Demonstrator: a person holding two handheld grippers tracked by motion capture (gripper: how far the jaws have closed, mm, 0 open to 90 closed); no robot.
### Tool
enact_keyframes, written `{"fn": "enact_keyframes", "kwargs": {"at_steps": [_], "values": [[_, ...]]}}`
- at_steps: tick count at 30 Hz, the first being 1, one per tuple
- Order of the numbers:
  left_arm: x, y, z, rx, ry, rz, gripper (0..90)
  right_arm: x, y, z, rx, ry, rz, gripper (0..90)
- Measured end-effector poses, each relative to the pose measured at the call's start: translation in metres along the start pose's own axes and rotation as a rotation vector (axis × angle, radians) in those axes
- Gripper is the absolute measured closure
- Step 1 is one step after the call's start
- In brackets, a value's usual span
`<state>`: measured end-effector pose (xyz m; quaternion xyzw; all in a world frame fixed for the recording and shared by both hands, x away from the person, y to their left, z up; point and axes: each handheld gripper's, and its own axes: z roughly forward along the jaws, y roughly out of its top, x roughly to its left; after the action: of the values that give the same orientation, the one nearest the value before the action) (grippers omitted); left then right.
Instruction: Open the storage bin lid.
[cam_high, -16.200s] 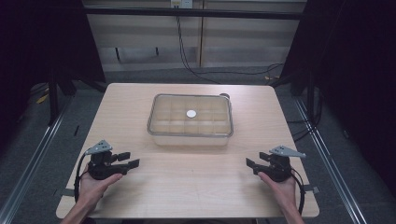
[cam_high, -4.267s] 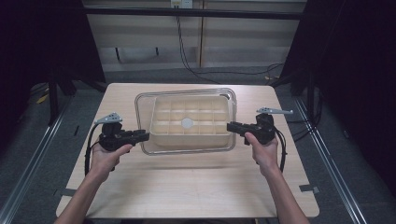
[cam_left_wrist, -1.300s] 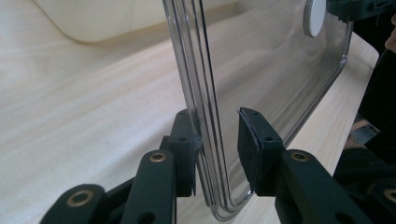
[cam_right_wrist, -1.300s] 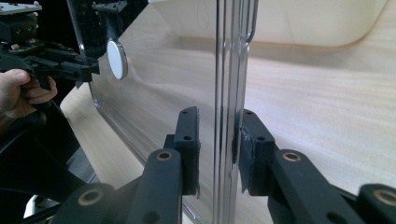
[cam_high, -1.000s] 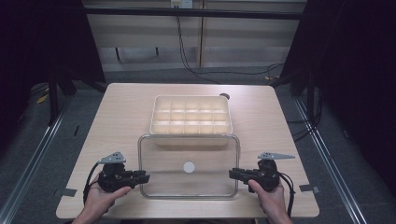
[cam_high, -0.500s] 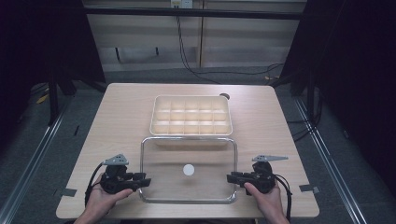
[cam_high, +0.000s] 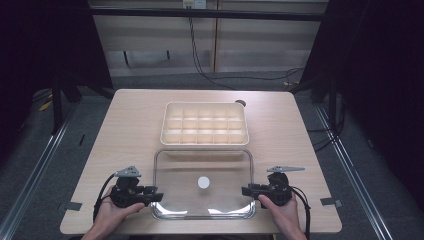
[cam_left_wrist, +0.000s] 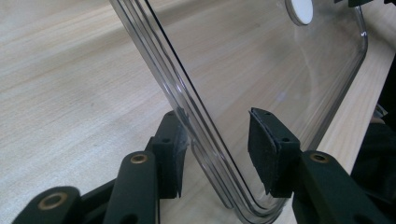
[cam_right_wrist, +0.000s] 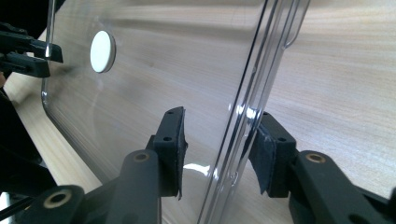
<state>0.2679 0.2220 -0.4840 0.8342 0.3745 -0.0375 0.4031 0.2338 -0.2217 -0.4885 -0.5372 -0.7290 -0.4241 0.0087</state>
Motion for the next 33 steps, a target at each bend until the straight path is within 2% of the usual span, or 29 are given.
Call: {"fn": "enact_keyframes", "kwargs": {"at_steps": [5,7,13,18,23,24,27,29,32,33], "values": [[0.000,0.000,0.002,0.012,-0.005,0.001,57.0,-0.001,0.000,0.002,0.011,-0.021,-0.006,55.9],[0.001,0.001,0.003,0.018,0.006,0.006,57.0,-0.003,0.001,0.002,0.013,-0.029,-0.009,55.3],[0.008,0.002,0.009,0.044,0.019,-0.013,55.2,-0.005,0.002,0.008,0.050,-0.078,-0.016,51.3],[0.009,0.003,0.010,0.043,0.019,-0.013,55.2,-0.005,0.002,0.008,0.054,-0.083,-0.019,51.1],[0.010,0.003,0.010,0.046,0.030,-0.012,54.4,-0.001,0.003,0.008,0.067,-0.118,-0.065,49.0],[0.010,0.003,0.010,0.047,0.025,-0.012,53.9,-0.002,0.003,0.007,0.063,-0.131,-0.071,49.6],[0.008,0.004,0.011,0.052,0.026,0.006,53.2,-0.005,0.004,0.006,0.053,-0.114,-0.051,49.0],[0.007,0.004,0.011,0.051,0.046,0.017,50.5,-0.006,0.004,0.005,0.044,-0.115,-0.048,47.7],[0.009,0.005,0.006,0.009,0.033,0.003,48.7,-0.007,0.008,-0.003,-0.015,-0.088,-0.044,47.6],[0.010,0.005,0.005,0.012,0.035,0.008,48.0,-0.007,0.008,-0.006,-0.028,-0.088,-0.043,47.5]]}}
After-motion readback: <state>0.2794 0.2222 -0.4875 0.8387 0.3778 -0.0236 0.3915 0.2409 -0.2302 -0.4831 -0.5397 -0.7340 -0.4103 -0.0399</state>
